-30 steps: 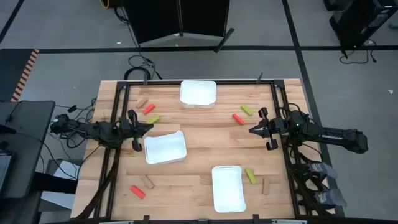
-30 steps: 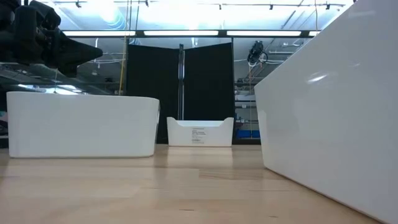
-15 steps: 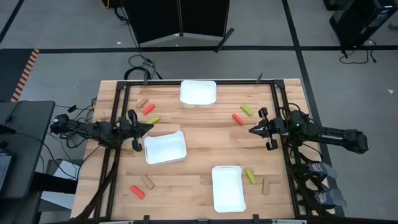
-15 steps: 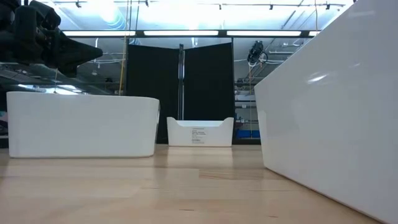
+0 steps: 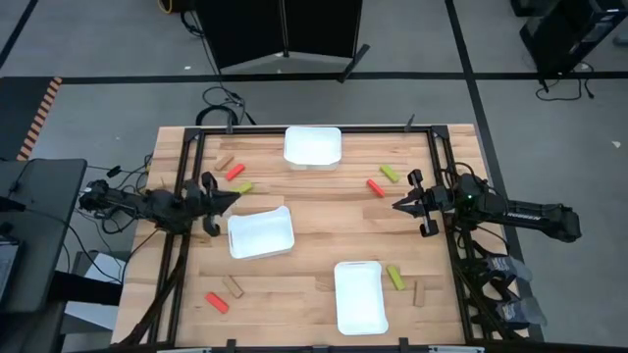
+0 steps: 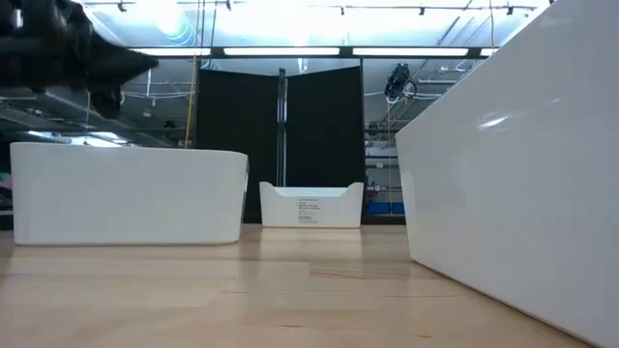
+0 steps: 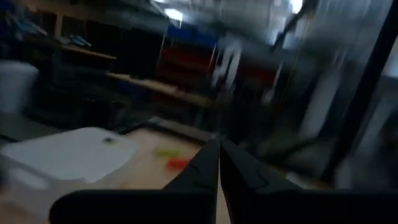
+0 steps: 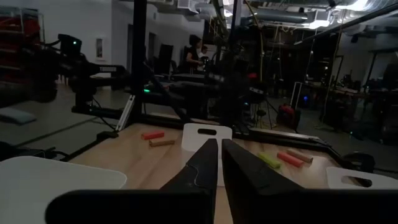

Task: Sort blocks
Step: Put the top light brown block into the top white bin

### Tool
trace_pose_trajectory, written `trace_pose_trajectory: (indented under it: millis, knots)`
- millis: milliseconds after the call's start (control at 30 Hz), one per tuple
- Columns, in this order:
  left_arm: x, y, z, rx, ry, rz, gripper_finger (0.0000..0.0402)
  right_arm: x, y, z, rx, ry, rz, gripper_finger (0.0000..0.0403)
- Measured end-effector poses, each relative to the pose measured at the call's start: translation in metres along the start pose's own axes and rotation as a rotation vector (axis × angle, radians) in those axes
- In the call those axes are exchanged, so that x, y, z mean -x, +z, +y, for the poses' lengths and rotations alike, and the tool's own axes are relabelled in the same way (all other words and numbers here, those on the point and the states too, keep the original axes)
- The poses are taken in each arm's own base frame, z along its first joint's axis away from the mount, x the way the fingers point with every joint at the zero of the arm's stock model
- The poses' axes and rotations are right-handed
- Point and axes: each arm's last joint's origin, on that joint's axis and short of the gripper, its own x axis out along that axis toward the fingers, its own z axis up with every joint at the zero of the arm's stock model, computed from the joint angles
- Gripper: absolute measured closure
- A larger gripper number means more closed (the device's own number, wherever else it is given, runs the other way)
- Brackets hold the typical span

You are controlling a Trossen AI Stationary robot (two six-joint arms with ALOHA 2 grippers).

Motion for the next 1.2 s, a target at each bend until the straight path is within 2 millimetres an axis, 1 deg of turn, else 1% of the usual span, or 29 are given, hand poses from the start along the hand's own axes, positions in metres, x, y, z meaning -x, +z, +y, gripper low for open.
trace_pose_trajectory:
  millis: [67,167,300,400,533,600,667,800,900,967,1067,1200]
  knots:
    - [0.0,0.006,-0.001,0.072,-0.004,-0.055,0.0377,0.0,0.0,0.0,0.0,0.0,0.0,0.0368]
    - [-0.001,0.01,0.0,0.101,0.026,-0.095,0.0377,0.0,0.0,0.0,0.0,0.0,0.0,0.0368]
    - [-0.003,0.018,0.005,0.165,0.2,-0.069,0.0377,0.0,0.003,0.0,0.015,-0.002,-0.03,0.0368]
    - [-0.006,0.035,0.006,0.237,0.325,-0.037,0.0377,0.0,0.009,0.0,0.029,-0.004,-0.09,0.0368]
    - [-0.01,0.065,0.005,0.214,0.485,0.086,0.0377,0.001,0.017,0.0,-0.058,0.005,-0.165,0.0368]
    - [-0.016,0.079,0.003,0.199,0.565,0.172,0.0377,0.002,0.021,0.0,-0.068,0.008,-0.202,0.0368]
    - [-0.025,0.089,0.002,0.177,0.638,0.282,0.0377,0.003,0.023,0.0,-0.071,0.011,-0.224,0.0368]
    - [-0.052,0.102,0.006,0.137,0.805,0.493,0.0377,0.003,0.024,0.0,-0.083,0.013,-0.236,0.0368]
    - [-0.08,0.105,0.018,0.112,0.887,0.64,0.0377,0.003,0.024,0.0,-0.1,0.015,-0.237,0.0368]
    - [-0.099,0.104,0.032,0.081,0.905,0.729,0.0376,0.003,0.025,0.0,-0.099,0.015,-0.239,0.0368]
    - [-0.122,0.106,0.059,0.062,0.92,0.823,0.0371,0.003,0.025,0.0,-0.108,0.016,-0.239,0.0368]
    - [-0.141,0.104,0.1,0.066,0.934,0.95,0.0355,0.003,0.025,0.0,-0.128,0.019,-0.247,0.0368]
